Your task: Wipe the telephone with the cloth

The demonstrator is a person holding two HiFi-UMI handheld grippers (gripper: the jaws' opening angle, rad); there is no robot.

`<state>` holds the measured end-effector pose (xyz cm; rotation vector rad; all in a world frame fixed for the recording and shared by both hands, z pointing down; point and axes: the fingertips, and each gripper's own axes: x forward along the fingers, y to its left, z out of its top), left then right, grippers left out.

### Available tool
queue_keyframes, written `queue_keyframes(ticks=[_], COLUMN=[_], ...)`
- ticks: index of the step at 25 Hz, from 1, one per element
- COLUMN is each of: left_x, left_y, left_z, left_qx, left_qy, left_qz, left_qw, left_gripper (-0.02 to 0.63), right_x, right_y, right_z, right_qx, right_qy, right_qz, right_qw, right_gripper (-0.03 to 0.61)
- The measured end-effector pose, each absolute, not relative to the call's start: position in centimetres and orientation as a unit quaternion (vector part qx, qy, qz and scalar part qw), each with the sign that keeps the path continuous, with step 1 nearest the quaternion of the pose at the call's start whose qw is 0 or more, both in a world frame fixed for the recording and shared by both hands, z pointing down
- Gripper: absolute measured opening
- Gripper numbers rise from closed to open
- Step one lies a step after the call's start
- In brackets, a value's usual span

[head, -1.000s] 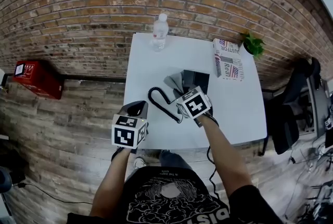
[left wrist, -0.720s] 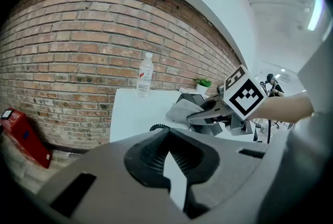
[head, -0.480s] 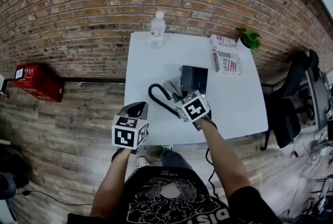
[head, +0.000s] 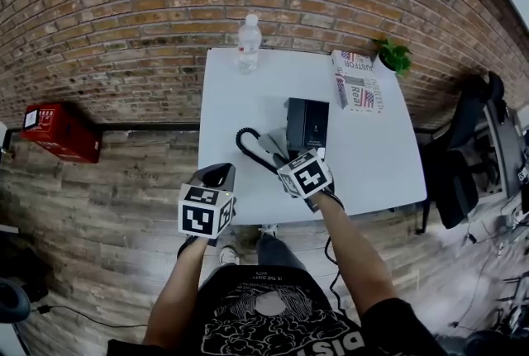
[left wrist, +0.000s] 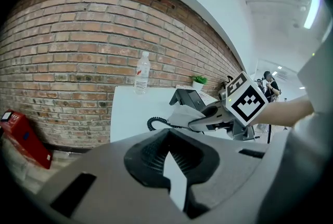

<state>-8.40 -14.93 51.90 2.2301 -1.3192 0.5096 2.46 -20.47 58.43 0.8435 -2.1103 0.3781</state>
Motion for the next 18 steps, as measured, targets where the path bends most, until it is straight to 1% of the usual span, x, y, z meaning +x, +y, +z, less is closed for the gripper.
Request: queue_keyframes(ticks=[13,18], left_x=[-8.0,-7.9], left_y=[-13.7,-14.2], left_z=[52.3,52.2], left_qx=[0.823,0.824], left_qy=[-0.475,-0.472], left_qz=[0.197,0.199], left_qw=[0.244,0.242], left_gripper=[0.006,0.006], right_x=[2.6,2.4], right_y=[-18.6,-19.6], right_z=[59.1,56.6], right_qx=[0.338,0.353], right_qy=[-0.838,-0.848], right_qz=[0.168,0.156], right_qw=[0.395,0.364], right_gripper=[0.012,0.012])
